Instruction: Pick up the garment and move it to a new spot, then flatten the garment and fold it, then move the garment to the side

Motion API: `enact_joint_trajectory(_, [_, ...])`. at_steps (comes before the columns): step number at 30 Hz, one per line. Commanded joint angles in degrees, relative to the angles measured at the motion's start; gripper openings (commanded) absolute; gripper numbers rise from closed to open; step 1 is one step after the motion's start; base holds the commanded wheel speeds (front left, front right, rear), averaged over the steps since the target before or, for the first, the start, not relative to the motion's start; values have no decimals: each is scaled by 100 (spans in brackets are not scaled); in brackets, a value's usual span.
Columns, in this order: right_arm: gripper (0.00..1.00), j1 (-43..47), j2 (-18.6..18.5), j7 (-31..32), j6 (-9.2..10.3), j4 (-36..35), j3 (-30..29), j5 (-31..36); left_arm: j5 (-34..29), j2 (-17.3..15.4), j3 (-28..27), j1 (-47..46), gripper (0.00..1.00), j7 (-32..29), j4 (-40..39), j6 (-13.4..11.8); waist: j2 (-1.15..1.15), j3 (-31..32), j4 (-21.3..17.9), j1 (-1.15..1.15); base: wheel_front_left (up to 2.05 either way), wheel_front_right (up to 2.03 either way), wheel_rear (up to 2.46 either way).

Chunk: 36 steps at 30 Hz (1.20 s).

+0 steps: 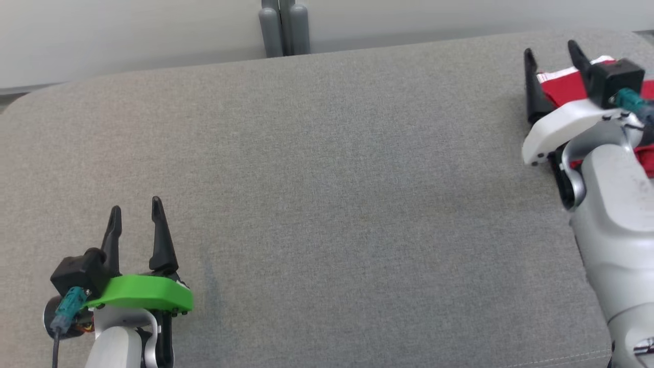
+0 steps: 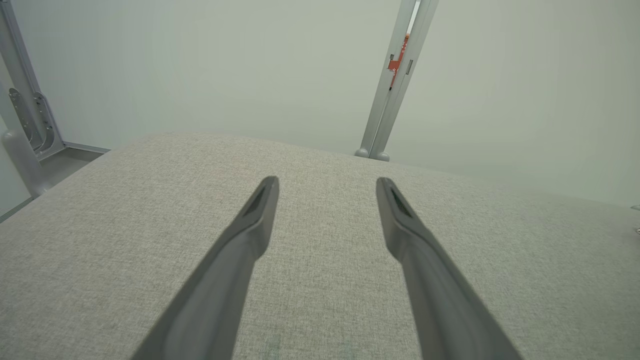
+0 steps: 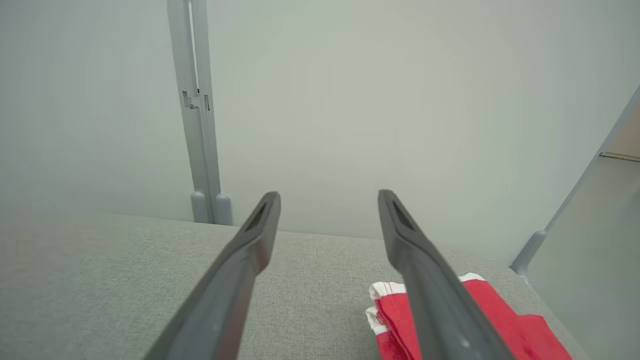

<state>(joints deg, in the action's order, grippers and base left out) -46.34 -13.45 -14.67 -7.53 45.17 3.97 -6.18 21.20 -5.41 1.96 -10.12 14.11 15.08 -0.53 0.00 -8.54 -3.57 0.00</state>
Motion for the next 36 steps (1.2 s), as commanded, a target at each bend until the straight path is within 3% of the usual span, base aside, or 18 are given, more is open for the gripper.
enact_joint_trajectory(1, [100, 311, 118, -25, 9, -188, 78, -93, 52, -6, 1, 66, 100, -80, 50, -22, 0, 270, 73, 0, 0, 0, 0])
enact_joint_trajectory(12, [100, 2401, 905, -49, 8, -2031, 183, -266, -25, -53, 110, 583, 100, -126, -180, -111, 0, 653, 194, 0, 0, 0, 0])
enact_joint_trajectory(17, [100, 3185, 1030, -51, 8, -2635, 283, -50, -83, -33, 151, 851, 100, -76, -352, -193, 0, 717, 200, 0, 0, 0, 0])
enact_joint_trajectory(23, [100, 3712, 1050, -52, 7, -2985, 308, -236, -137, 30, 218, 1138, 100, 10, -483, -262, 0, 740, 182, 0, 0, 0, 0])
enact_joint_trajectory(36, [100, 4067, 1054, -26, 7, -3059, 255, -378, -137, 5, 389, 1350, 100, 38, -442, -237, 0, 898, 221, 0, 0, 0, 0])
